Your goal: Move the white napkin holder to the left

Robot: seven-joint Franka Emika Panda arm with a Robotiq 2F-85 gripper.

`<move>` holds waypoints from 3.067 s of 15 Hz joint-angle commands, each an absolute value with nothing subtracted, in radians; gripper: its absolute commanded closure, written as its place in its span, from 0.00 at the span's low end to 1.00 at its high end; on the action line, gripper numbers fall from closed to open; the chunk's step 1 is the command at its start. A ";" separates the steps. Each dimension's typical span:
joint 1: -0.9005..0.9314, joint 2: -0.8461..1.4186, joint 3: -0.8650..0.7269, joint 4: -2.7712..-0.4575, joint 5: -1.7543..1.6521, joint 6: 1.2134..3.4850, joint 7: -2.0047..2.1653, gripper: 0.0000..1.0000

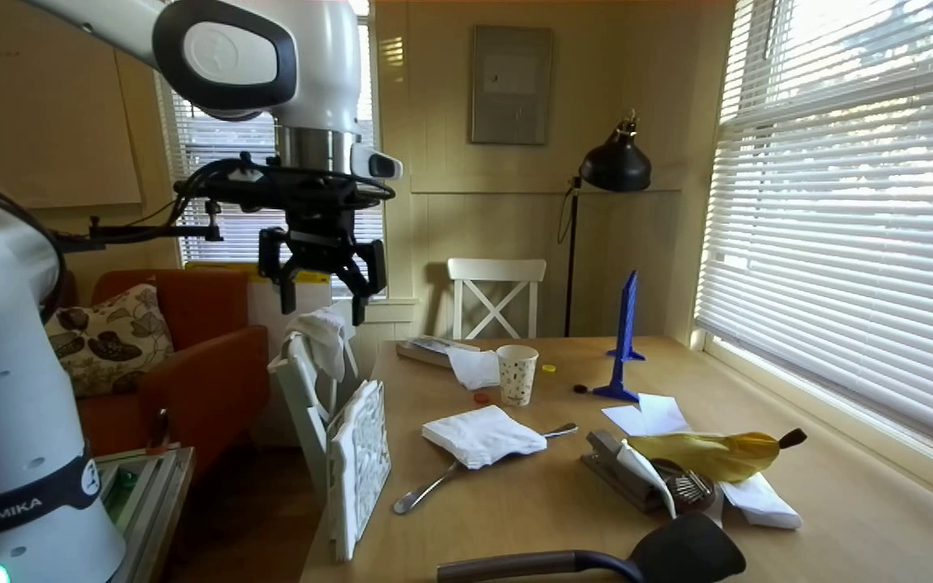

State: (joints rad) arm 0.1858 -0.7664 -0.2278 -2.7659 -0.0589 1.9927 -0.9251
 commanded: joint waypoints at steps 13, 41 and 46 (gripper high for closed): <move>0.107 -0.373 -0.082 -2.770 -0.199 2.280 -0.910 0.00; 0.106 -0.289 0.033 -2.750 -0.299 2.332 -0.831 0.97; 0.095 -0.444 0.023 -2.744 -0.371 2.354 -0.792 0.96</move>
